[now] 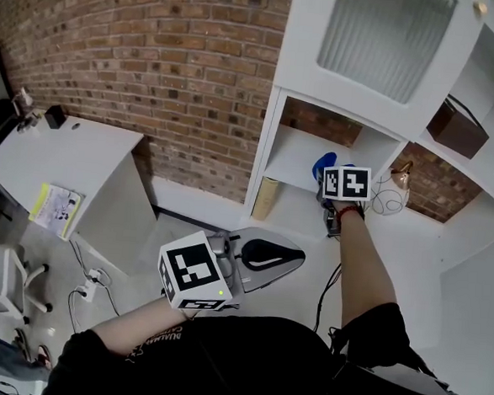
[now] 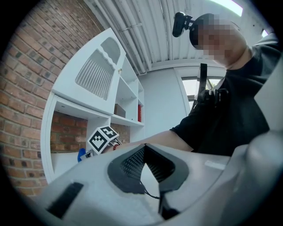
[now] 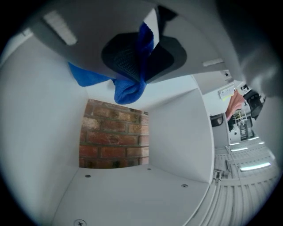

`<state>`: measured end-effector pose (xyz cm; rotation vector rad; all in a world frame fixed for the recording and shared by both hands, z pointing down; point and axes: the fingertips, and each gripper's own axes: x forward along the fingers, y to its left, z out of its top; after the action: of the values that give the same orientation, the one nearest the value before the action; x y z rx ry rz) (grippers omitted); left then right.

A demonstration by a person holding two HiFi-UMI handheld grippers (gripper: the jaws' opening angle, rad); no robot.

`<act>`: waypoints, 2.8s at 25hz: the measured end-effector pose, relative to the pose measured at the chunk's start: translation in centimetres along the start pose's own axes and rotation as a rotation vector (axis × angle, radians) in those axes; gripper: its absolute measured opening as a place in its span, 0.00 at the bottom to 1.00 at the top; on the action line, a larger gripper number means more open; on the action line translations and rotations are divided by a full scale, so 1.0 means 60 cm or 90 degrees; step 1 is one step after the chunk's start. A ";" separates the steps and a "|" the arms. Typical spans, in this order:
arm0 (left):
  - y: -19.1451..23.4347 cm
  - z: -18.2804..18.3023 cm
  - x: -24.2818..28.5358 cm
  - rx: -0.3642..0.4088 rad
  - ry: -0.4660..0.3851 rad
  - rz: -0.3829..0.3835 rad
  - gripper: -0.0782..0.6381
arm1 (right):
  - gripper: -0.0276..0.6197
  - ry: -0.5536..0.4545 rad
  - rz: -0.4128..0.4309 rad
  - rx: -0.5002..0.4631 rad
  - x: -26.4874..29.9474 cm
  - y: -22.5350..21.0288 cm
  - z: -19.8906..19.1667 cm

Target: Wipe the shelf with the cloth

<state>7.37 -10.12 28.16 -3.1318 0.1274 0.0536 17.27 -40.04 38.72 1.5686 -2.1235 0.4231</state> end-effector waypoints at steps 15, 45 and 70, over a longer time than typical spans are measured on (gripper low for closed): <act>0.023 -0.017 -0.044 -0.020 0.003 0.038 0.11 | 0.11 0.004 0.131 -0.170 0.062 0.213 0.033; 0.022 0.000 0.029 -0.002 -0.007 -0.113 0.11 | 0.11 -0.020 -0.061 -0.096 0.006 0.013 -0.012; 0.076 -0.088 -0.086 -0.096 -0.022 -0.095 0.11 | 0.11 -0.075 0.036 -0.194 0.057 0.200 0.034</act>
<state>2.03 -14.27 33.56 -3.2763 -0.1157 0.1224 4.62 -40.21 39.16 1.3909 -2.2002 0.0202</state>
